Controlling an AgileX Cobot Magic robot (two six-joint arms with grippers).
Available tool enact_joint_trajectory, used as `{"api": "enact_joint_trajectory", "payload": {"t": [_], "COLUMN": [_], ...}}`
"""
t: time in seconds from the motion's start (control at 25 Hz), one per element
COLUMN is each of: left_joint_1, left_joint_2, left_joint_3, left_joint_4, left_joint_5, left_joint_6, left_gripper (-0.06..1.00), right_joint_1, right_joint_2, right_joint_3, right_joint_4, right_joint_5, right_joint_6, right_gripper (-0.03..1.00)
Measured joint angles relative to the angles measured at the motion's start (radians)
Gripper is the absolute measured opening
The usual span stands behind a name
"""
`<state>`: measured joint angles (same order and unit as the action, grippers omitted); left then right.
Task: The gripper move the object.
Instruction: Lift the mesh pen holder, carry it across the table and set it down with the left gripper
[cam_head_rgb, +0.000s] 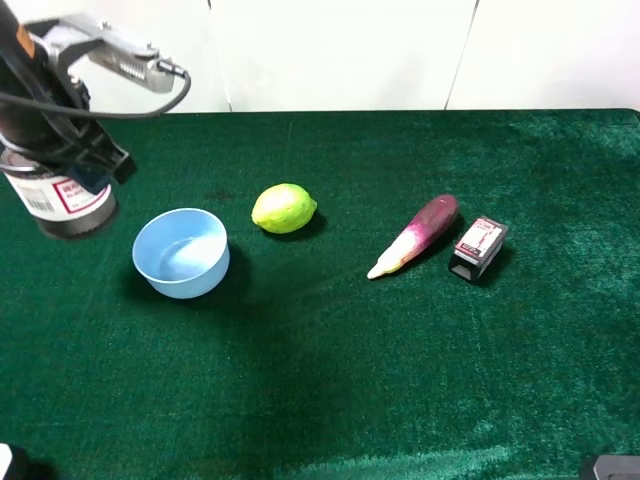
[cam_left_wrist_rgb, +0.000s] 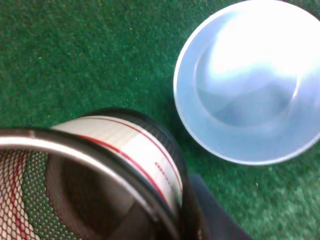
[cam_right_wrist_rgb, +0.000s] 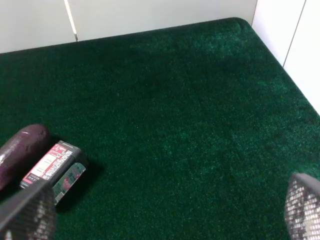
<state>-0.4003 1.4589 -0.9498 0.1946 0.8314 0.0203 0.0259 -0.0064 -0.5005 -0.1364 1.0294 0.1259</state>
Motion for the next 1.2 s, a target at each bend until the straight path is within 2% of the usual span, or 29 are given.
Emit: {"api": "enact_joint_trajectory", "payload": {"t": [0.24, 0.4, 0.96, 1.2], "left_joint_1": [0.092, 0.122, 0.125, 0.125], "left_joint_2": [0.000, 0.001, 0.193, 0.221], "left_joint_3": [0.091, 0.128, 0.144, 0.144], "left_joint_4": [0.001, 0.003, 0.003, 0.002], "left_joint_5": [-0.143, -0.252, -0.448, -0.495], "left_joint_6": [0.000, 0.001, 0.015, 0.012], "left_gripper": [0.09, 0.09, 0.09, 0.09], "right_joint_1": [0.000, 0.000, 0.000, 0.000], "right_joint_2": [0.000, 0.000, 0.000, 0.000], "right_joint_3": [0.000, 0.000, 0.000, 0.000], "right_joint_4": [0.000, 0.000, 0.000, 0.000], "right_joint_5": [0.000, 0.000, 0.000, 0.000], "right_joint_6": [0.000, 0.000, 0.000, 0.000], "right_gripper": [0.70, 0.70, 0.70, 0.70]}}
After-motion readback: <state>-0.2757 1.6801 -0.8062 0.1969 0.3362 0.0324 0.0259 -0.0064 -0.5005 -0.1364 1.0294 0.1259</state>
